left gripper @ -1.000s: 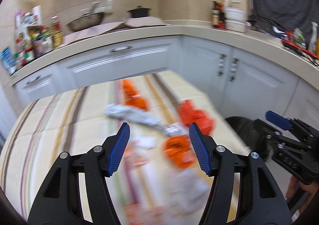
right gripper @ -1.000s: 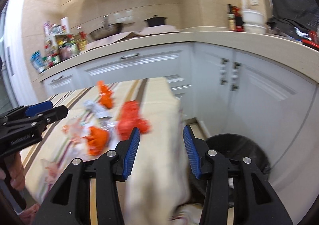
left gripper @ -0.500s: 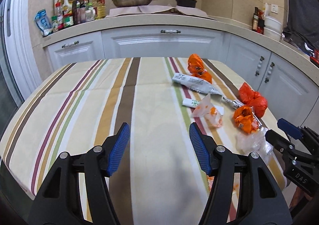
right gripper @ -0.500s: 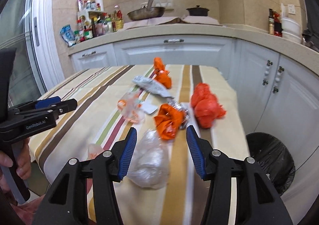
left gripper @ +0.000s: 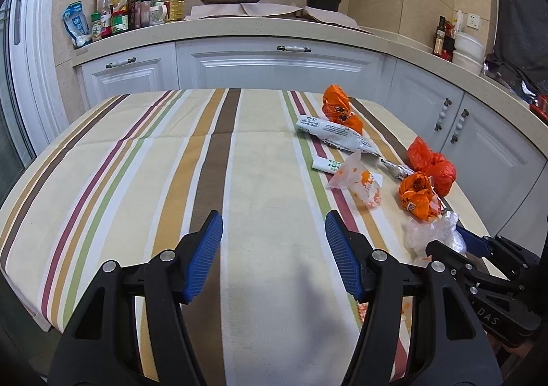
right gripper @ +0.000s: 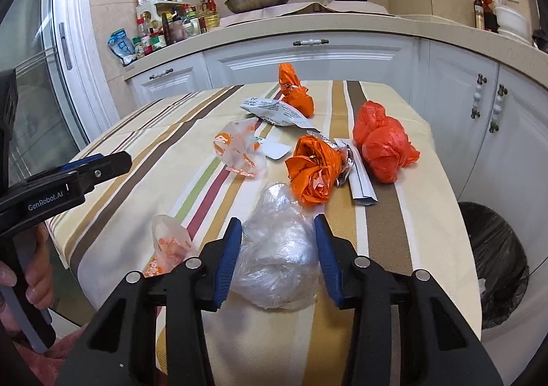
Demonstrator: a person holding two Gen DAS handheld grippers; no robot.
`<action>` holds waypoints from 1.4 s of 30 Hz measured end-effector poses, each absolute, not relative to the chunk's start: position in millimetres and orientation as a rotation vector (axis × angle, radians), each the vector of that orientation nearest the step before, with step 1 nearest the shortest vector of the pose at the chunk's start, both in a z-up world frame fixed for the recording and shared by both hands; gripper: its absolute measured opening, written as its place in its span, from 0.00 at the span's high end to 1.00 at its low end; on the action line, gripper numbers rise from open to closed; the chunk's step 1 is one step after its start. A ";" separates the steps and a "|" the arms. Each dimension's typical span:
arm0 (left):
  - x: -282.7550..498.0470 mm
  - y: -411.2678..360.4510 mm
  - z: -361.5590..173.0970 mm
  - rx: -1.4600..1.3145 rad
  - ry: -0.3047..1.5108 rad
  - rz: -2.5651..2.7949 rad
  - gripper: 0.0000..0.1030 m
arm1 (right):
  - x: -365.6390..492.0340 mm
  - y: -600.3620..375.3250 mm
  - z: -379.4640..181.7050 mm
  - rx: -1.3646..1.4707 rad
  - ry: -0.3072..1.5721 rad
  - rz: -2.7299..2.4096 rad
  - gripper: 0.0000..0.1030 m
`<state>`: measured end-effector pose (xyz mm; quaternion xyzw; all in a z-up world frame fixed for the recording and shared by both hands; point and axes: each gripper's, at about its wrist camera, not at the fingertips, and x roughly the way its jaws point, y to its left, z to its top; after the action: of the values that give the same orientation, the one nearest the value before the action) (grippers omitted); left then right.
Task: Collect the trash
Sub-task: 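Grasp the orange-printed wrapper with the left gripper while the right gripper grasps the clear bag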
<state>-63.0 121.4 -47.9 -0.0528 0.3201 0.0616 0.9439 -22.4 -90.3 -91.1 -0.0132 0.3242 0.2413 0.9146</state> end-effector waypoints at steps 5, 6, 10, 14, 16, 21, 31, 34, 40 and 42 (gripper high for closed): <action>-61.3 110.1 -50.1 -0.099 0.660 0.102 0.41 | -27.9 -90.6 -86.8 -0.047 0.647 0.488 0.59; -61.0 107.5 -49.7 -0.096 0.659 0.095 0.41 | -28.7 -92.1 -85.4 -0.045 0.640 0.483 0.59; -60.9 96.0 -46.8 -0.078 0.652 0.065 0.40 | -31.3 -103.7 -76.2 -0.031 0.608 0.462 0.59; -61.2 82.9 -43.9 -0.072 0.648 0.027 0.31 | -35.0 -118.1 -66.8 -0.024 0.574 0.424 0.59; -62.7 76.0 -42.1 -0.072 0.642 0.005 0.31 | -36.8 -125.2 -64.4 -0.019 0.562 0.408 0.59; -65.5 57.0 -40.7 -0.046 0.635 -0.036 0.29 | -37.2 -144.2 -64.2 0.017 0.551 0.369 0.59; -65.0 28.1 -65.5 0.020 0.696 -0.068 0.28 | -40.9 -165.2 -67.2 0.067 0.535 0.341 0.59; -63.8 29.5 -73.7 0.023 0.714 -0.059 0.28 | -39.7 -164.9 -68.6 0.074 0.540 0.344 0.59; -59.4 38.3 -86.7 0.004 0.745 -0.041 0.47 | -37.8 -160.4 -69.9 0.067 0.550 0.349 0.59; -60.0 39.9 -86.4 -0.001 0.733 -0.043 0.52 | -37.3 -159.5 -69.6 0.064 0.550 0.349 0.59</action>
<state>-60.0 39.9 -86.4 -0.0007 0.3585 -0.0210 0.9333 -37.3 -159.5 -69.6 0.0314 0.2701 0.1715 0.9469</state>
